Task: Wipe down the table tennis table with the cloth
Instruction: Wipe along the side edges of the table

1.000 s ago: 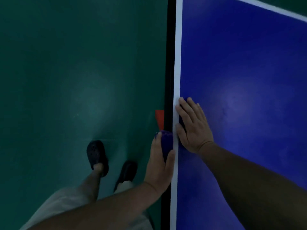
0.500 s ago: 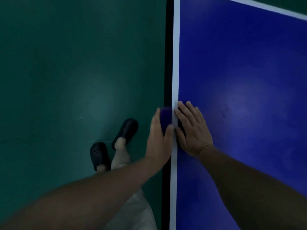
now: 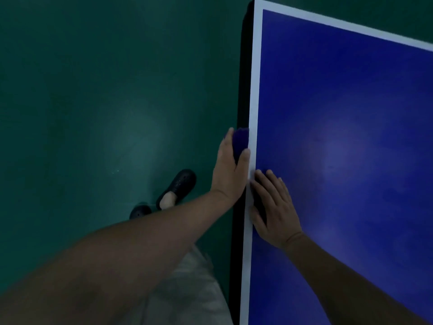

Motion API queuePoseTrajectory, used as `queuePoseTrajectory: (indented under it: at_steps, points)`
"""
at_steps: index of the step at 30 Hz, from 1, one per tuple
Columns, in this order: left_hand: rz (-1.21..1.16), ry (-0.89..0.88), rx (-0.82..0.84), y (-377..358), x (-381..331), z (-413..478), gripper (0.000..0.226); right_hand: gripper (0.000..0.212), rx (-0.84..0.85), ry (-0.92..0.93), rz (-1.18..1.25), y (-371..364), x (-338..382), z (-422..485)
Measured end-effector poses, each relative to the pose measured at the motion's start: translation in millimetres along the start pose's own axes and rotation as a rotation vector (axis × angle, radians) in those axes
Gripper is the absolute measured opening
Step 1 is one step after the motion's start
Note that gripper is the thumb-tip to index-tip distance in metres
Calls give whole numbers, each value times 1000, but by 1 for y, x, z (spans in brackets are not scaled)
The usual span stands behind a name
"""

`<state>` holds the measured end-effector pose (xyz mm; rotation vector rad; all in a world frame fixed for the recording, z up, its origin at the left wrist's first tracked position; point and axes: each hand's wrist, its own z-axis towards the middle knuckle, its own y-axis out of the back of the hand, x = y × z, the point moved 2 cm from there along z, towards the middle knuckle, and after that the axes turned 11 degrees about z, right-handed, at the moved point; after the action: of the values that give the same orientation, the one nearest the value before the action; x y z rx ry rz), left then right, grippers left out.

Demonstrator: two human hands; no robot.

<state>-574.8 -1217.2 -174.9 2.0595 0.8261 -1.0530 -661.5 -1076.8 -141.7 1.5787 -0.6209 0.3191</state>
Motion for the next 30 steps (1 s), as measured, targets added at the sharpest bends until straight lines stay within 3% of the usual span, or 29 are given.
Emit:
queuePoseTrajectory:
  at_steps: [3, 8, 11, 15, 18, 21, 25, 30]
  points:
    - [12, 14, 52, -4, 19, -31, 68, 60, 43, 41, 82, 12, -4, 4]
    - [-32, 64, 72, -13, 36, -72, 62, 55, 16, 107, -83, 50, -30, 92]
    - [-69, 105, 45, -7, 10, -16, 65, 54, 7, 138, -182, 68, -45, 178]
    - [-17, 55, -40, 12, -45, 95, 73, 60, -21, -36, -192, 72, -54, 261]
    - [-13, 34, -105, 16, -67, 141, 76, 60, -52, -51, -187, 68, -56, 269]
    - [-44, 38, -123, 14, -56, 130, 63, 59, -54, -39, -188, 69, -57, 266]
    - [-112, 112, -48, 5, -31, 66, 46, 58, -48, -48, -184, 71, -54, 266]
    - [-109, 162, 59, 10, -38, 66, 54, 58, -59, -53, -173, 73, -54, 267]
